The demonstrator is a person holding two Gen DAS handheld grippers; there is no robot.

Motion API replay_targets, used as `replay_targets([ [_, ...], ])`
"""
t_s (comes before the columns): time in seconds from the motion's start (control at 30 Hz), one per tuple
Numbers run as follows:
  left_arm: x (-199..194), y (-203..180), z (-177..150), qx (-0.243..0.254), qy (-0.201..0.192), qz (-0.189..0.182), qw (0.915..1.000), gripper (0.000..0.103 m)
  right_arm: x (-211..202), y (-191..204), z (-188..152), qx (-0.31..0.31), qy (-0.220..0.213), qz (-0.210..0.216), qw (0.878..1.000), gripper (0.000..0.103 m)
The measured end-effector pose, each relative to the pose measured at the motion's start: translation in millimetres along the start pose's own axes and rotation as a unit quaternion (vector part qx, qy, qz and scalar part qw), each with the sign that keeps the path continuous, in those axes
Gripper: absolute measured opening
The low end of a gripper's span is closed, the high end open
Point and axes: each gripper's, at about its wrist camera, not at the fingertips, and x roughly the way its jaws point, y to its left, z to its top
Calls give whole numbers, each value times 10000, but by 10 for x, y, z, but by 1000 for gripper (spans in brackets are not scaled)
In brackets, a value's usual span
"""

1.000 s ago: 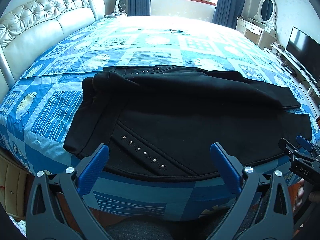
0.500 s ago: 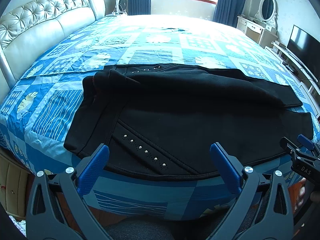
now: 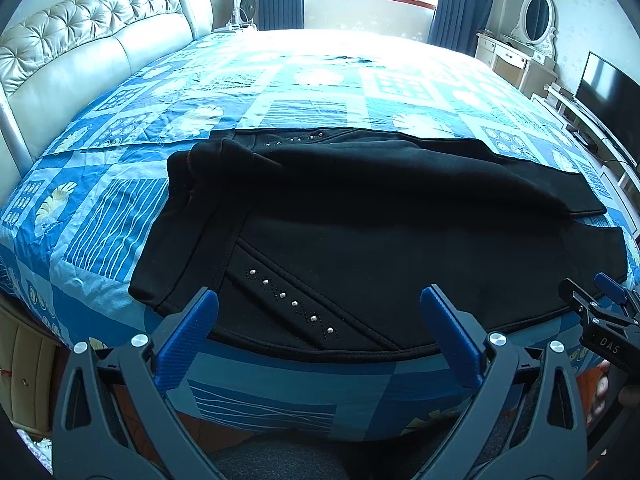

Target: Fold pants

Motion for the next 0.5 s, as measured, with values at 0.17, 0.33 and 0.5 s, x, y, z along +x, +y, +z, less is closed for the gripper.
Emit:
replay_targets([
  [0.17,-1,-2,0,-2,-3,2,10000,101,20,5,-20,1,-1,6,10000,99],
  [0.33,-2,1,1,-3,-6,2,10000,101,25,8,-31,-8,-11,1,10000,99],
  [0.5,-1,1,2,-6,0,-1,10000,101,22,10,-39,-1,-7,7,10000,99],
])
